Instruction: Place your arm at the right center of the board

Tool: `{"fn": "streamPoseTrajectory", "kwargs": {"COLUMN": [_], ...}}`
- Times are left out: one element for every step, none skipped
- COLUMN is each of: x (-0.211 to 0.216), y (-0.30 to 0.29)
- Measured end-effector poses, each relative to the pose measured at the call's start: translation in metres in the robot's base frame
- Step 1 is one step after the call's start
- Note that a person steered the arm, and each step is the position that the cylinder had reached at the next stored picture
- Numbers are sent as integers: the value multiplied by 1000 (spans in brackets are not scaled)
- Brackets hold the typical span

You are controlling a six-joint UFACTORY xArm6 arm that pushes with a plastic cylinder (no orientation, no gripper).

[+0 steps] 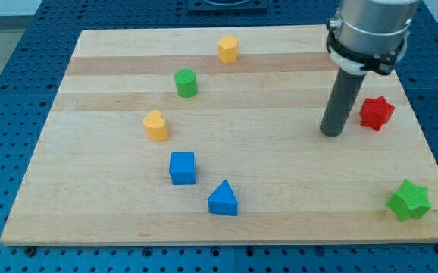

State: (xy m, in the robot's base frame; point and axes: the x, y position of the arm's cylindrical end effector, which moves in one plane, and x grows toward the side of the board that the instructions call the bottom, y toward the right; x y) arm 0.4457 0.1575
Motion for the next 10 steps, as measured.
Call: {"fn": "streamPoseTrajectory", "kwargs": {"x": [-64,-77,-103,-118,-84,-63,-37,-22,-12,-10], "y": [27,52,108,152,175,175,175,174,161,144]}}
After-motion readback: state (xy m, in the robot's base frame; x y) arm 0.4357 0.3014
